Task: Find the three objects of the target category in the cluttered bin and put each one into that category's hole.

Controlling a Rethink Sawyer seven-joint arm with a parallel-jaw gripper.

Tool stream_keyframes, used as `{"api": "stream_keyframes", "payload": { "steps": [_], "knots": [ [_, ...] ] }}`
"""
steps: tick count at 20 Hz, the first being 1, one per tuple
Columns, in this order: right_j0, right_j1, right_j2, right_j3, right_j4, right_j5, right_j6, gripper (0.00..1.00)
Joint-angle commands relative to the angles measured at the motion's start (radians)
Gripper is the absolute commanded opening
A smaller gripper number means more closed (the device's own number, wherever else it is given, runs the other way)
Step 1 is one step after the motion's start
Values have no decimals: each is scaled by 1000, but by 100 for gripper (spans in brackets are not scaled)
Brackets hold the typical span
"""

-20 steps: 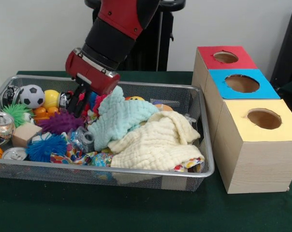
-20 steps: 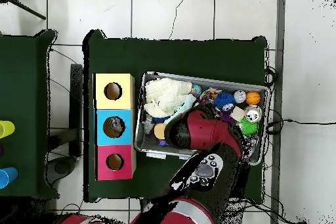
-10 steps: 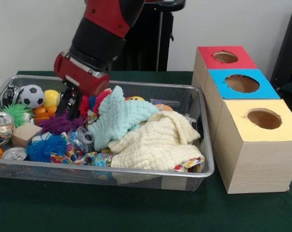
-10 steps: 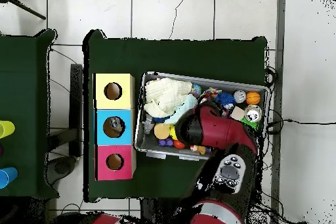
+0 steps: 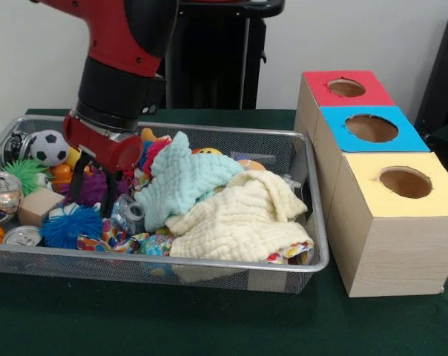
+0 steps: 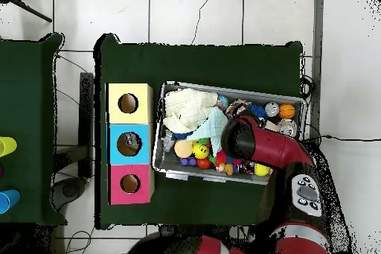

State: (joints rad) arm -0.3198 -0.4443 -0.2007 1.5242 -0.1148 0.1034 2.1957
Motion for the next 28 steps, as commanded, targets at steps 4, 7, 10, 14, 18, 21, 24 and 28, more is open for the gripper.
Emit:
{"api": "stream_keyframes", "payload": {
  "steps": [4,7,10,14,18,21,24,28],
  "knots": [
    [-54,-5,259,69,-86,145,-91,100],
    [-72,-16,297,76,-90,171,-97,100],
    [-114,-46,361,95,-86,228,-118,100],
    [-151,-88,410,97,-76,348,-159,100],
    [-105,-68,326,77,-100,351,-90,100],
    [-39,-50,230,24,-143,361,-49,100],
    [10,-29,150,-13,-179,357,-11,100],
    [20,-14,131,7,-192,310,15,100]
  ]
}}
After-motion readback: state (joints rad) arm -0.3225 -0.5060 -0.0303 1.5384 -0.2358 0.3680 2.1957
